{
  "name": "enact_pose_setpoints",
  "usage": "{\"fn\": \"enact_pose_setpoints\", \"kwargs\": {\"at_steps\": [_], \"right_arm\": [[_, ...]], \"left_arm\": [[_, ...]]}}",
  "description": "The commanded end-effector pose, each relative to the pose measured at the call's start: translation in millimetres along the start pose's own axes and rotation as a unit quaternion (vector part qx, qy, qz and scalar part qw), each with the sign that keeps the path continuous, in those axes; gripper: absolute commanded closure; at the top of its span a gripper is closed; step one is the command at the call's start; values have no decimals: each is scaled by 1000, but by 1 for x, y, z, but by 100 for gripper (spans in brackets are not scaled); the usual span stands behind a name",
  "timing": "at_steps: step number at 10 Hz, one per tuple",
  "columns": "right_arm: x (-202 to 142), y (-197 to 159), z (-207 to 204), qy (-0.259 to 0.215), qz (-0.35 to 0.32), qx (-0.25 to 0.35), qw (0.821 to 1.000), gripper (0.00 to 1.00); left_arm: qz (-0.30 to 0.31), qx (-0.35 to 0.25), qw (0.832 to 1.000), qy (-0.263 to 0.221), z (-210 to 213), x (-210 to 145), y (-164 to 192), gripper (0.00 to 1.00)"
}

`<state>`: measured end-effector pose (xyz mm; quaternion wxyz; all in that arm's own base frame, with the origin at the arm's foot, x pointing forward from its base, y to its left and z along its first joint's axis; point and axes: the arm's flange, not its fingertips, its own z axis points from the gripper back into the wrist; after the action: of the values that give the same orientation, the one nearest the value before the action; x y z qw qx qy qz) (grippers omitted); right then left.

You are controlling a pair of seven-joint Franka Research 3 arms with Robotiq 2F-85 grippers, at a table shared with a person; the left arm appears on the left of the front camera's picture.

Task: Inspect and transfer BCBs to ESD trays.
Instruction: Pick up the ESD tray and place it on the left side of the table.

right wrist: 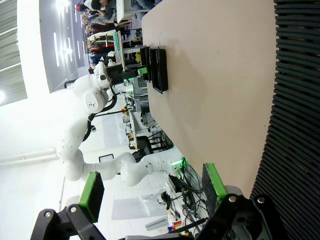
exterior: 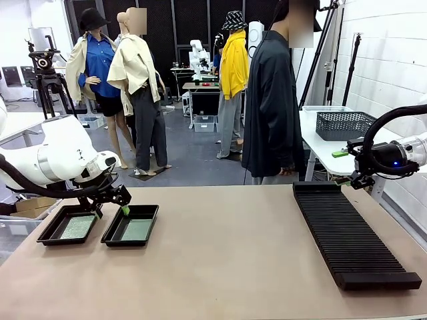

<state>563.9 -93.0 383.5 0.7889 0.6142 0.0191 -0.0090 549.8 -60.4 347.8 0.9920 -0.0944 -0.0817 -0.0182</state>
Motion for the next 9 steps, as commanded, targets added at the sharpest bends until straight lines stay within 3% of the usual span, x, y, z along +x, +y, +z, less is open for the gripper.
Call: {"fn": "enact_pose_setpoints", "kwargs": {"at_steps": [1, 9], "right_arm": [[0, 3, -2, 1, -6, 0, 1000, 0], [0, 3, -2, 1, -6, 0, 1000, 0]], "left_arm": [[1, 0, 1000, -1, 1, 0, 1, 0], [0, 0, 1000, 0, 0, 0, 0, 0]]}}
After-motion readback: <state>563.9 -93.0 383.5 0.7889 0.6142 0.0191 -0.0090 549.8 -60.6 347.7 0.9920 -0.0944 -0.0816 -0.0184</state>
